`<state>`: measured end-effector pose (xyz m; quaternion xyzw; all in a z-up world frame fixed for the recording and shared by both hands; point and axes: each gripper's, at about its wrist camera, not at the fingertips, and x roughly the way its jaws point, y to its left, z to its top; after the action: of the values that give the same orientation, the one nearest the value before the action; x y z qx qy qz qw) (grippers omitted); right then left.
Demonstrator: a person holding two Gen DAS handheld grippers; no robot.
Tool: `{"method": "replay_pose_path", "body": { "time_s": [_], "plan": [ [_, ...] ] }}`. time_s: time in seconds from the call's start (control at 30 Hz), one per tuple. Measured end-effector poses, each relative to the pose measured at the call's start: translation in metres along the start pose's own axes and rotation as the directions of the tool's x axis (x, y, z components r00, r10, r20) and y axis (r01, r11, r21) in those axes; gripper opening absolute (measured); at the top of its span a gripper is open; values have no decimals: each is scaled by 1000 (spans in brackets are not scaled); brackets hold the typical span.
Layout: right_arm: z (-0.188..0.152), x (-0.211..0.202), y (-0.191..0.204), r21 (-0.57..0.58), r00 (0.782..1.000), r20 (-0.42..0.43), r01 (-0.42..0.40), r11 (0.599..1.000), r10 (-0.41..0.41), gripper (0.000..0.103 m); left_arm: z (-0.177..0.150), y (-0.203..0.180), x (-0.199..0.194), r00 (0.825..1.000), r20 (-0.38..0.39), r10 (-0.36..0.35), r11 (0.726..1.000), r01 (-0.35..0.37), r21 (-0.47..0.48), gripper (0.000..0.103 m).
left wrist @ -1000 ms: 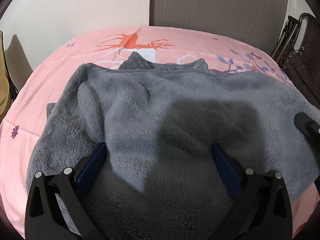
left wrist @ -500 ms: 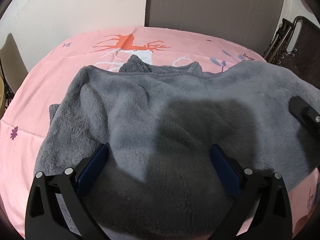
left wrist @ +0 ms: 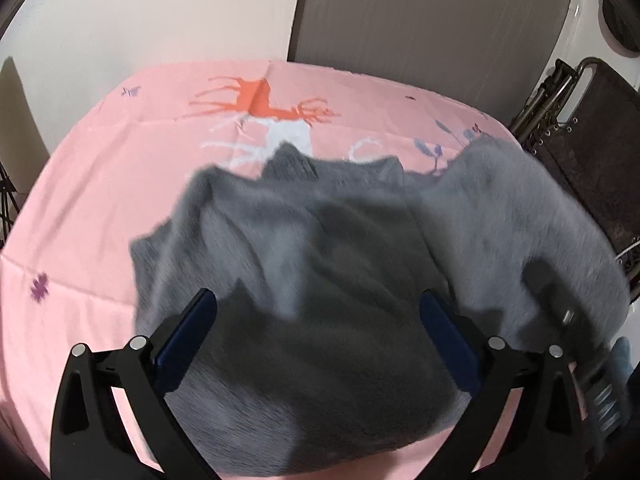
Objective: Fold small clothes
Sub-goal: 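Carry the lifted jacket corner toward the left gripper with the right gripper, then grasp the jacket bundle with the left gripper while the right gripper holds the corner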
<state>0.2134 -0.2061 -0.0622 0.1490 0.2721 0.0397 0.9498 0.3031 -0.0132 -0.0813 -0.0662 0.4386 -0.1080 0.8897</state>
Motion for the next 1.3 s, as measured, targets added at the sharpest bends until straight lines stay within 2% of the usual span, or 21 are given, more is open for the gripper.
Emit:
{"method": "replay_pose_path", "body": {
  "time_s": [0.13, 0.27, 0.37, 0.47, 0.53, 0.6, 0.73, 0.83, 0.93, 0.97, 1.0, 1.03, 1.13, 1.2, 1.3],
  "plan": [
    [-2, 0, 2, -14, 1000, 0, -9, 1000, 9, 33, 24, 7, -10, 998, -18, -67, 997, 66, -31, 99],
    [-4, 2, -1, -10, 1000, -10, -21, 1000, 21, 33, 49, -8, -18, 987, -53, -153, 988, 152, -26, 99],
    [-7, 4, -1, -16, 999, -18, -27, 1000, 26, 33, 66, -34, -19, 975, -103, -199, 979, 203, 27, 99],
    [-11, 7, 7, -52, 999, -25, -24, 998, 23, 33, 79, -72, -18, 962, -177, -209, 965, 232, 122, 99],
    [-14, 8, 11, -73, 999, -24, -24, 997, 23, 33, 83, -97, -17, 944, -243, -223, 943, 272, 190, 99],
    [-15, 9, 13, -86, 999, -22, -28, 996, 26, 33, 86, -125, -8, 913, -347, -215, 916, 312, 251, 99],
    [-14, 10, 10, -84, 999, -21, -44, 995, 43, 33, 86, -153, 9, 870, -462, -169, 912, 316, 262, 99],
    [-15, 11, 8, -85, 999, -20, -52, 995, 50, 33, 85, -170, 17, 874, -476, -100, 894, 288, 342, 99],
    [-17, 10, 10, -97, 998, -25, -63, 993, 61, 33, 84, -174, 29, 860, -507, -63, 881, 286, 377, 99],
    [-17, 11, 10, -97, 998, -27, -64, 993, 62, 33, 85, -171, 34, 862, -505, -44, 882, 271, 385, 99],
    [-17, 11, 10, -97, 998, -29, -66, 993, 64, 33, 86, -167, 37, 871, -491, -26, 885, 249, 394, 97],
    [-18, 12, 11, -98, 997, -32, -68, 993, 66, 33, 87, -161, 41, 876, -483, -17, 889, 235, 394, 86],
    [-20, 12, 14, -118, 998, -38, -63, 991, 59, 34, 91, -145, 53, 857, -514, -41, 914, 241, 327, 58],
    [-21, 14, 14, -123, 997, -46, -63, 990, 57, 34, 93, -131, 57, 864, -502, -47, 927, 224, 300, 48],
    [-21, 14, 14, -126, 997, -52, -62, 990, 56, 35, 94, -120, 57, 868, -490, -82, 935, 238, 265, 37]
  ]
}}
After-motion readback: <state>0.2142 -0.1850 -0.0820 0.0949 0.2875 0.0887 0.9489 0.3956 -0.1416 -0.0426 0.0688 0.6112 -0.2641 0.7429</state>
